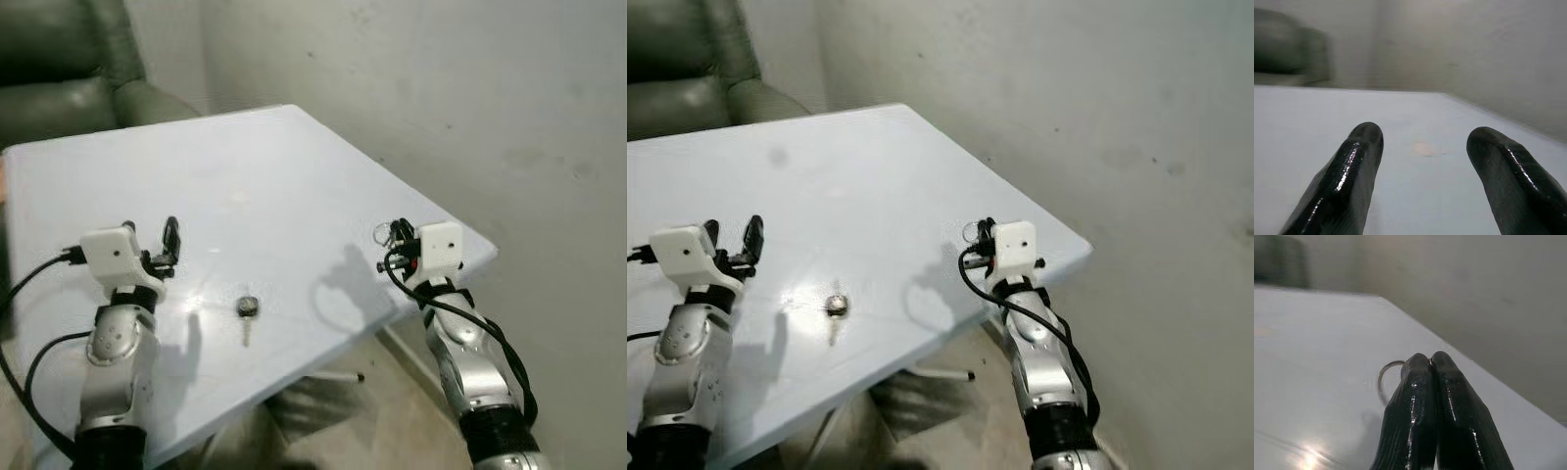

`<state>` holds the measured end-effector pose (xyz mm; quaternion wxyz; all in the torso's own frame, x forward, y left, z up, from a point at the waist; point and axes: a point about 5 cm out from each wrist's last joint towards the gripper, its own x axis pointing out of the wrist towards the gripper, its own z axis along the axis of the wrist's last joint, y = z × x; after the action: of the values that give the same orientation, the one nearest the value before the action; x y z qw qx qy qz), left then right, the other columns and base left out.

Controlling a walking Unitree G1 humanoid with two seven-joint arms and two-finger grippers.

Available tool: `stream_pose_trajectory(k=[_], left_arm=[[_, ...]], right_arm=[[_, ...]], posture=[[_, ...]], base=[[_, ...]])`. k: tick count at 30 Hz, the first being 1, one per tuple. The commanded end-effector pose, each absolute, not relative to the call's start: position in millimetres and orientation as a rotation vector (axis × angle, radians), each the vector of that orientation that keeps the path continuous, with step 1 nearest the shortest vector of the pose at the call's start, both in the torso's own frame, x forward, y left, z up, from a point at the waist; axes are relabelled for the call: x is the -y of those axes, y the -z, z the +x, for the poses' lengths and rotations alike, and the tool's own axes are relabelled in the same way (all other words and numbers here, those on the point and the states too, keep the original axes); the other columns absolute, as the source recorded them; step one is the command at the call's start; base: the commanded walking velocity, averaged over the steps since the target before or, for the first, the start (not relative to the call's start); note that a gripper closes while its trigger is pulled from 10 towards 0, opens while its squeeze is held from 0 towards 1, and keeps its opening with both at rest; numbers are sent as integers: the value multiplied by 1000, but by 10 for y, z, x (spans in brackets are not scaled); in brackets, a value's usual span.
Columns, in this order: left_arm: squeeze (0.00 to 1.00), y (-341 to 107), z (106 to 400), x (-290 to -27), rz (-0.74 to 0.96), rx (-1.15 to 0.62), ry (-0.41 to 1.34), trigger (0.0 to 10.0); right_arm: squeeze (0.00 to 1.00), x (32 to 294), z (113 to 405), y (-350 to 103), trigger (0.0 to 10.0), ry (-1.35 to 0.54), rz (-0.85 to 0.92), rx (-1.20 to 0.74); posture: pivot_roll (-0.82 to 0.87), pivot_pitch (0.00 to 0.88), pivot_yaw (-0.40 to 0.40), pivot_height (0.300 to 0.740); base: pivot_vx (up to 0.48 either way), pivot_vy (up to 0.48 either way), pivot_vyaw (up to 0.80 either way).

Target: Hang keys on a hook

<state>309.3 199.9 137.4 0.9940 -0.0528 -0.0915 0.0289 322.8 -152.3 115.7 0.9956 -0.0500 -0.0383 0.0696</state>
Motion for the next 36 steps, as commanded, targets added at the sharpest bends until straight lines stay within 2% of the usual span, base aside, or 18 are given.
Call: stream_pose_trajectory(k=[1, 36], left_arm=[[0, -1354, 3077, -2066, -84, 168, -82, 10000], [0, -1306, 3086, -2000, -79, 138, -67, 10000]], right_arm=[[0, 1470, 3263, -1264, 10000, -148, -86, 117], [0, 1467, 3242, -1251, 10000, -157, -92, 113]], posture=[[-83, 1, -32, 740], [-90, 0, -36, 740]], base=[[0, 0, -775], [0, 0, -774]])
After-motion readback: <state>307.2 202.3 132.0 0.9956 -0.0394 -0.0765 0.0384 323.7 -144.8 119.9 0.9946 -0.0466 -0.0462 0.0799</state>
